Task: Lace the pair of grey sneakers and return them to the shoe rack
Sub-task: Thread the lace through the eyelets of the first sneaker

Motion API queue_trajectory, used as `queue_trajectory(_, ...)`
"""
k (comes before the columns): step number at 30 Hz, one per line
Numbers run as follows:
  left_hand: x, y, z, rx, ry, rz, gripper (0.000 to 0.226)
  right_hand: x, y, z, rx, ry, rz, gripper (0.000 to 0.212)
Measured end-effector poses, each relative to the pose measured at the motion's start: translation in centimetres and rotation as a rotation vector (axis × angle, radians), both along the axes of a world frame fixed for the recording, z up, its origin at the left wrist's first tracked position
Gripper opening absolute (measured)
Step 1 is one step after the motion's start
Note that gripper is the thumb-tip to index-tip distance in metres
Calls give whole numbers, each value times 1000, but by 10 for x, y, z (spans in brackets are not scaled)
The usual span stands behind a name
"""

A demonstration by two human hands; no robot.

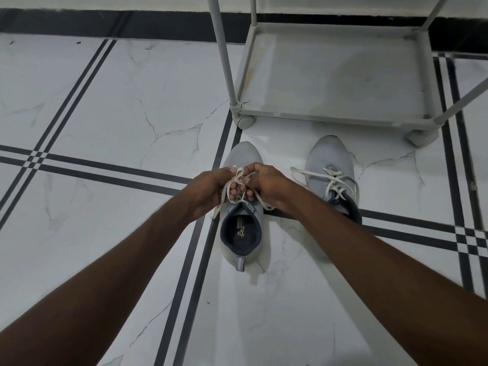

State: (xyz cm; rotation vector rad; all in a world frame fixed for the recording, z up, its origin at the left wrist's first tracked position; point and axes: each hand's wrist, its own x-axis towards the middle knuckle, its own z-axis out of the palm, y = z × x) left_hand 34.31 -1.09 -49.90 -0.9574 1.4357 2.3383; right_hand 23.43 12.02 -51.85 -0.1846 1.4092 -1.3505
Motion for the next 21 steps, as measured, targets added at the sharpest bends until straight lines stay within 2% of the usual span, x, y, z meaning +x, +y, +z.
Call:
queue_trajectory(3,3,-7,9,-256,6,-124,24,-3,-3,3,54,31,-20,20)
queue_trajectory(8,-1,-6,20,-1173,82,-377,7,-5,-6,6,121,71,23,27)
queue_trajectory(10,1,6,13,-1344,148,-343,7,-5,-7,9,143,107,93,34)
queue_trajectory(13,8,17,0,-1366,161,-206,10,-5,-3,9,146,129,176,33)
queue_trajectory(17,11,28,-1,-1184,105,-13,12,-10,7,9,164,277,123,15)
queue_trajectory(19,15,26,-5,-1036,48,64,15,-10,10,8,230,499,127,9)
queue_trajectory(21,25,17,-10,-880,-38,168,20,-13,17,4,323,875,223,13)
